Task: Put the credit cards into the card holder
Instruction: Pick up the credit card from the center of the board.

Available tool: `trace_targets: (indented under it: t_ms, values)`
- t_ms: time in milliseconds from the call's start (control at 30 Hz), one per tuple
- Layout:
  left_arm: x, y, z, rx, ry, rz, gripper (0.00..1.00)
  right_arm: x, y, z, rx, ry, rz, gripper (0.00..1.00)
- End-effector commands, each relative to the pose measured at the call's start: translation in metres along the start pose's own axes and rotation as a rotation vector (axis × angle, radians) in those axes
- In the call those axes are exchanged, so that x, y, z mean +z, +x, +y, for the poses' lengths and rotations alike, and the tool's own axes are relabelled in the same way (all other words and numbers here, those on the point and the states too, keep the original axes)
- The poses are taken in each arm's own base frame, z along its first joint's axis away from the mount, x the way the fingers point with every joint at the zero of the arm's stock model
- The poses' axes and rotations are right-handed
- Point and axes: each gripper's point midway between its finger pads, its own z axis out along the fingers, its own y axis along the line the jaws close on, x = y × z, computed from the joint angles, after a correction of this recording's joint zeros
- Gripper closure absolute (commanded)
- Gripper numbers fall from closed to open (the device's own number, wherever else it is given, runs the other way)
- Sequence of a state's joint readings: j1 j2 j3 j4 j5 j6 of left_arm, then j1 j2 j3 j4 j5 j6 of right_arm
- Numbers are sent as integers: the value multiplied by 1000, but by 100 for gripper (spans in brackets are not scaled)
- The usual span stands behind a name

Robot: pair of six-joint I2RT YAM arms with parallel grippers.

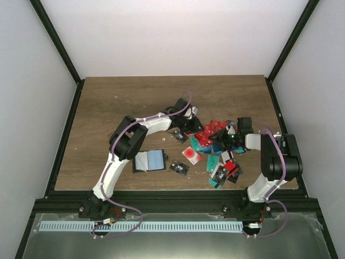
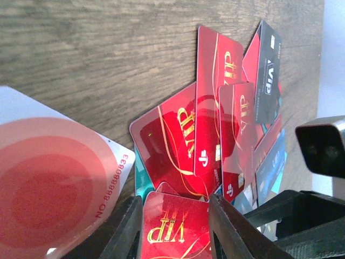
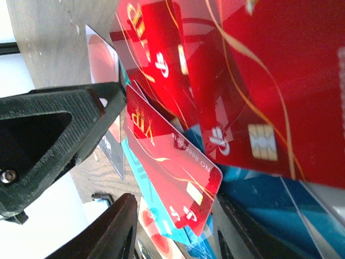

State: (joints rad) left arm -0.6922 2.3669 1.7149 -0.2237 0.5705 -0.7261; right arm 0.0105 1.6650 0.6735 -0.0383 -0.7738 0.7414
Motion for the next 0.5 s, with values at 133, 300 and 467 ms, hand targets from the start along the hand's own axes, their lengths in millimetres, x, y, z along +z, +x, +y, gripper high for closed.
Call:
trace_targets:
  t_ms: [133,300,467]
  values:
    - [26,82,30,-164,-33,235,64,-9,17,28,-123,-144,14,64]
    - [23,85,28,-186,-14,229,64,-16,24,38,-147,-212,0,64]
    - [18,91,29,-195,-18,229,64,-27,25,50,-183,-244,-29,63]
